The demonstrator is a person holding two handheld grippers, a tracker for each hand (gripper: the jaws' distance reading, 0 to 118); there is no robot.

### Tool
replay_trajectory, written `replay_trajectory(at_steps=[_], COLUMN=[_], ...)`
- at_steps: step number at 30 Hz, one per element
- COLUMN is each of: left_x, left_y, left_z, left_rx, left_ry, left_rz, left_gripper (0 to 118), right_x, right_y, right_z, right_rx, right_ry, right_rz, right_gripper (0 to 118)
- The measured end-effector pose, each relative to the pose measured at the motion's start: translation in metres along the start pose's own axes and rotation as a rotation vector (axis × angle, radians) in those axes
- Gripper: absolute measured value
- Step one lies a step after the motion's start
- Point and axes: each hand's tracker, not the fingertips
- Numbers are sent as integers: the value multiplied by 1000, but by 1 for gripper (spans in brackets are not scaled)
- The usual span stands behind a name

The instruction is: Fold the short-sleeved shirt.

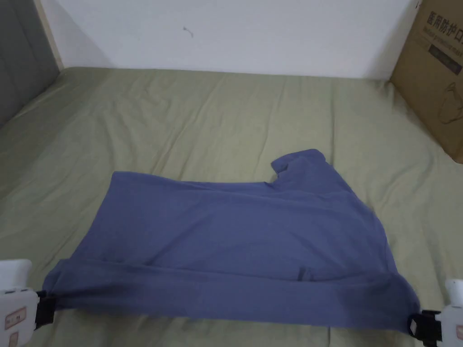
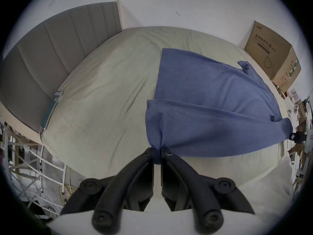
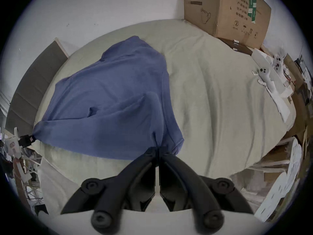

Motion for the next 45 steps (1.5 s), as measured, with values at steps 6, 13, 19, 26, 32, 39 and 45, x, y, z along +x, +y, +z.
replay_trajectory(at_steps=[6,13,19,26,32,39,45], left_x=[-6,-7,0,29,47,60,66], left_y=[-35,-25,8,36,73,113,122], left_z=[-7,1,21,-8,-24,-56,-81], left_rx=[-52,3,95,95,82,69,30], left_ry=[-3,102,-43,-38,-36,-45,-20], left_rz=[-17,-23,91,71,28,20,18], left_gripper=[12,101,52,0,0,0,0], right_x=[19,17,5,-17,-16,-34,-28], right_y=[-34,-20,30,55,110,234,293], right_z=[-13,-5,9,-17,-51,-113,-181], right_rx=[-75,-22,74,88,83,79,45], right_ry=[19,4,71,13,63,30,-3], right_rz=[-57,-54,-58,-36,-54,84,92], right_gripper=[1,79,60,0,0,86,86])
